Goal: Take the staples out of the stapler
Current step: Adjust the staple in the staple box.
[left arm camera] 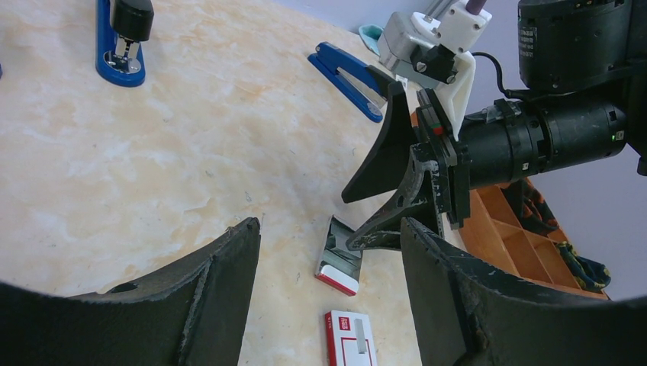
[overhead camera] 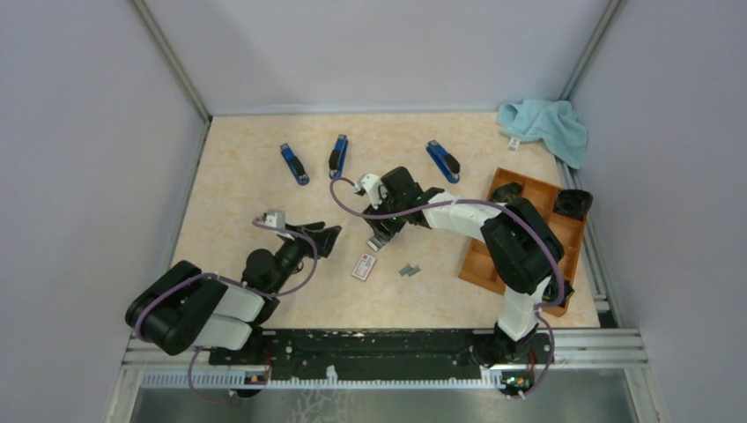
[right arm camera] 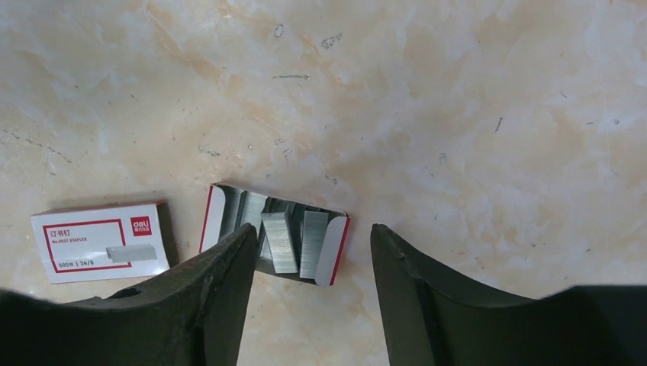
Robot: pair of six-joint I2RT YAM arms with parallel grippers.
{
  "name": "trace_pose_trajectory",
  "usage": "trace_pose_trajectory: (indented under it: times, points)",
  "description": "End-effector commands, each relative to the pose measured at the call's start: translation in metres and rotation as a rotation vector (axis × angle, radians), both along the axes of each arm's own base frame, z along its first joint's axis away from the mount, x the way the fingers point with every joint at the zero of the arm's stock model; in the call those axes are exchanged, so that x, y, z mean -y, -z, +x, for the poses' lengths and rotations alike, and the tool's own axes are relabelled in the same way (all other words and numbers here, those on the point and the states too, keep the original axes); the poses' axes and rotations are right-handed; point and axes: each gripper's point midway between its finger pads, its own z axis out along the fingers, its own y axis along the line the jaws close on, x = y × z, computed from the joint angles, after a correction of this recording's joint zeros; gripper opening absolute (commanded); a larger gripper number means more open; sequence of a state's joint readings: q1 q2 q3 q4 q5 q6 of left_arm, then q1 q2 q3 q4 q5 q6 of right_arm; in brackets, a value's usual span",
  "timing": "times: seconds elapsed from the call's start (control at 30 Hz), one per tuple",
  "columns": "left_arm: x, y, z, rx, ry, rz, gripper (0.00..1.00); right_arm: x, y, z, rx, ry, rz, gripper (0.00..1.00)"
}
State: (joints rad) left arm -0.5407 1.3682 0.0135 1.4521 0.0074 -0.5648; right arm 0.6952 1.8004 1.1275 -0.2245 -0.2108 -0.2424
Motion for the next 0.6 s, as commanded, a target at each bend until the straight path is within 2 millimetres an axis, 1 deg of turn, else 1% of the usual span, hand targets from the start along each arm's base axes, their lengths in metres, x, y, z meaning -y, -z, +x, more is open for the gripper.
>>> trace_pose_trajectory:
  times: [0.0, 0.03, 0.13, 0.33, 0.57]
  points:
    - [-0.01, 0.01, -0.014, -0.01, -0.003, -0.002, 0.74, -0.009, -0.023, 0.009, 0.049, -0.017, 0.065, 0.63]
    - [-0.01, 0.009, -0.014, -0.011, -0.002, -0.003, 0.74, -0.009, -0.021, 0.009, 0.044, -0.016, 0.061, 0.65]
    - [-0.01, 0.009, -0.014, -0.009, -0.002, -0.002, 0.74, -0.008, -0.014, 0.009, 0.031, -0.009, 0.045, 0.68]
    - [-0.01, 0.009, -0.014, -0.008, -0.003, -0.004, 0.74, -0.01, -0.004, 0.008, -0.003, -0.004, 0.038, 0.64]
    - [-0.01, 0.009, -0.015, -0.006, -0.002, -0.005, 0.74, -0.009, 0.0, 0.008, -0.021, 0.003, 0.041, 0.62]
